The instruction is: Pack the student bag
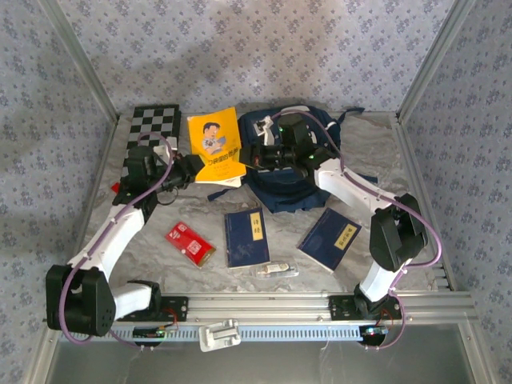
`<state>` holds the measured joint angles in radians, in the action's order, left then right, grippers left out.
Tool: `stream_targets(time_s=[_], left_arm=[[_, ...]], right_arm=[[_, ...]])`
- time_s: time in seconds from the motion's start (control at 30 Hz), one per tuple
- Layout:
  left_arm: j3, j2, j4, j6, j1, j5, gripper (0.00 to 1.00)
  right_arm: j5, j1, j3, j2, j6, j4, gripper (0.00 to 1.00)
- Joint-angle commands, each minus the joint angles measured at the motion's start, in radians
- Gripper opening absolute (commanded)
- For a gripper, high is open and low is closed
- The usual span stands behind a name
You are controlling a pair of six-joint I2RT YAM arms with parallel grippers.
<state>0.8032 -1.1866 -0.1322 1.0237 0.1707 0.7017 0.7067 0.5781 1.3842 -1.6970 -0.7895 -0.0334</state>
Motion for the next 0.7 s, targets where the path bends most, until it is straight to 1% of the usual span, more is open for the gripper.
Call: stream_targets(time_s=[0.0, 0.03, 0.1, 0.17, 0.33, 0.47, 0.53, 0.6, 0.67], left_arm=[[0.061, 0.002, -0.086, 0.0, 0.03, 0.058, 0.07], [0.062, 0.0, -0.091, 0.004, 0.03, 0.06, 0.04], [0.067, -0.001, -0.105, 0.013, 0.031, 0.063, 0.0], [0.072, 0.001, -0.106, 0.006, 0.03, 0.055, 0.0], [0.094, 0.001, -0.109, 0.007, 0.031, 0.058, 0.0], [0.089, 0.002, -0.156, 0.036, 0.036, 0.056, 0.0], [0.09, -0.003, -0.191, 0.062, 0.043, 0.061, 0.0], [0.088, -0.007, -0.231, 0.086, 0.053, 0.06, 0.0], [0.089, -0.013, -0.261, 0.106, 0.069, 0.057, 0.0]], right_arm=[[0.0, 0.011, -0.014, 0.039, 0.045, 0.009, 0.04], [-0.008, 0.01, -0.014, 0.042, 0.051, -0.005, 0.08], [-0.02, 0.01, -0.016, 0.046, 0.064, -0.027, 0.15], [-0.038, 0.007, -0.022, 0.056, 0.072, -0.05, 0.25], [-0.083, -0.011, -0.078, 0.108, 0.059, -0.077, 0.63], [-0.097, -0.035, -0.145, 0.161, 0.023, -0.073, 0.85], [-0.09, -0.051, -0.181, 0.184, -0.005, -0.06, 0.99], [-0.062, -0.069, -0.247, 0.202, -0.051, -0.001, 1.0], [-0.026, -0.084, -0.286, 0.212, -0.109, 0.096, 1.0]])
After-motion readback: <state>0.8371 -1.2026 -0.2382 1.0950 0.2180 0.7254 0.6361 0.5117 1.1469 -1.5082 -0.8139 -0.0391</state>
